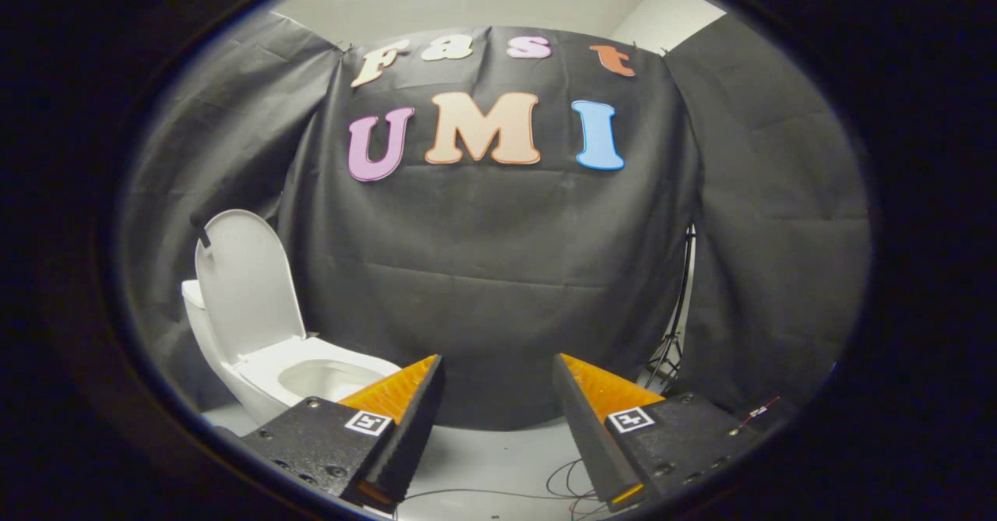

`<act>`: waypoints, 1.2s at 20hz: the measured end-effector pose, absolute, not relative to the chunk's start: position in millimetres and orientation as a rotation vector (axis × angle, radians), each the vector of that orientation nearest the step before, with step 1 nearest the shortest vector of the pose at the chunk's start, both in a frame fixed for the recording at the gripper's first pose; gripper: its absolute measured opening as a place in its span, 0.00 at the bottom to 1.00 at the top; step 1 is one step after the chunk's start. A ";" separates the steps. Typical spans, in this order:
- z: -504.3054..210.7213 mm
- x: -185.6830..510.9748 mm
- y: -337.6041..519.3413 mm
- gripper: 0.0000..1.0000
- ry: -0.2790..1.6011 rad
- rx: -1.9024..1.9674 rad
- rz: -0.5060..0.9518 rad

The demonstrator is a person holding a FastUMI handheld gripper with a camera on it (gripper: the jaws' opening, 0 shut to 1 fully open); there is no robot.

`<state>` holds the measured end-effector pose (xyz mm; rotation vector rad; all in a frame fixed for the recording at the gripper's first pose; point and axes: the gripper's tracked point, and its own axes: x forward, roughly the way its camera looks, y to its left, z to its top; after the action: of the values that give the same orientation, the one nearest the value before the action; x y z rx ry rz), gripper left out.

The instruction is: Open the toilet lid.

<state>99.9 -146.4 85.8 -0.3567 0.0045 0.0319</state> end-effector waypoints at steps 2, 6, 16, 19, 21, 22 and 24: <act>92.2 97.8 -145.1 0.86 -0.002 -0.367 0.031; 105.9 95.3 -147.9 0.86 -0.016 -0.380 0.017; 101.8 92.1 -154.2 0.86 -0.017 -0.364 0.007; 101.6 94.3 -156.0 0.84 -0.023 -0.367 -0.001; 97.9 95.8 -155.0 0.80 -0.009 -0.377 -0.005; 97.9 95.1 -155.9 0.78 -0.005 -0.382 -0.009; 97.4 97.1 -157.3 0.71 -0.001 -0.384 -0.014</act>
<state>97.1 -157.3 97.4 -0.3835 -0.0008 -0.0141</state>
